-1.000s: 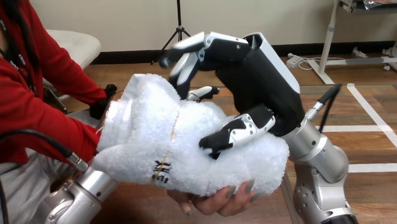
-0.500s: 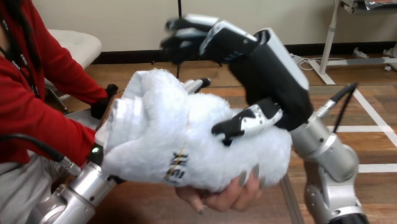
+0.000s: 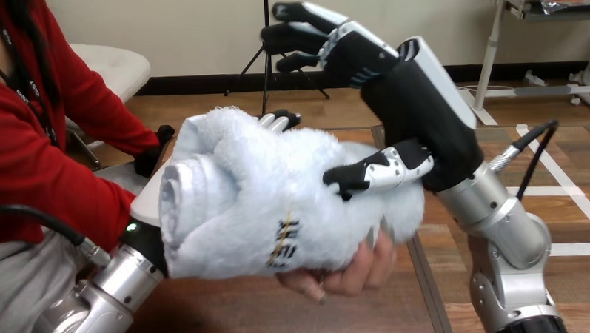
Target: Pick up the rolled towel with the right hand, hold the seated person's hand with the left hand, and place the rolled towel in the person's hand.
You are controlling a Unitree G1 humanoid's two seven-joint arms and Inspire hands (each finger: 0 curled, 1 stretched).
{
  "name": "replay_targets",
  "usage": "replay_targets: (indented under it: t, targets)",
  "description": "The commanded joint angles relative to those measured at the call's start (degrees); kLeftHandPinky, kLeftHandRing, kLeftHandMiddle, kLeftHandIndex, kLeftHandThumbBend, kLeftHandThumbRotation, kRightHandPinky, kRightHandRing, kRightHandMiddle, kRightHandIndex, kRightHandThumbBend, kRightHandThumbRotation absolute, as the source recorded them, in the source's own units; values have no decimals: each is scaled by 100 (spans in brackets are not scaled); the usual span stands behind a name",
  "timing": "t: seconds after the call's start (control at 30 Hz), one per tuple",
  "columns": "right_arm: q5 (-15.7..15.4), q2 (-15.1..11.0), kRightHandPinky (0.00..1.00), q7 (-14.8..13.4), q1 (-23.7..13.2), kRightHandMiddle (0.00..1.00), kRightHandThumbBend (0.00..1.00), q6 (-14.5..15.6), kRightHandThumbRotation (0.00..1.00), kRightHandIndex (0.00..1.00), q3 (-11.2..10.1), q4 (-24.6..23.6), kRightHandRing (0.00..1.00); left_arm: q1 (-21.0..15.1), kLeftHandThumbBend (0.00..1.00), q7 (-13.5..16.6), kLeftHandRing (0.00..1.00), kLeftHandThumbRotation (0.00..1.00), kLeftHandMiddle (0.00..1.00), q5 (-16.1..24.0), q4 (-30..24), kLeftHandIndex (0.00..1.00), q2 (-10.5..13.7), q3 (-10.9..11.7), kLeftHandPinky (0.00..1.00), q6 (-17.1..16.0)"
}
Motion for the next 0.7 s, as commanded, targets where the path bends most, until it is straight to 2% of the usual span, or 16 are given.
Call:
replay_targets:
  t: [0.0, 0.23, 0.67]
  targets:
    - [-52, -107, 75, -80, -51, 84, 100, -47, 47, 89, 3, -202, 82, -19, 100, 12, 98, 68, 100, -194, -289, 100, 46, 227, 98, -19]
    - [-177, -181, 75, -224, -8, 83, 100, -45, 46, 90, 7, -225, 82, 73, 100, 11, 99, 69, 100, -197, -305, 100, 46, 259, 97, -15]
    - [-412, -199, 73, -606, 118, 87, 100, 142, 43, 94, -11, -378, 82, 207, 100, 59, 100, 72, 100, -129, -309, 100, 36, 308, 96, -31]
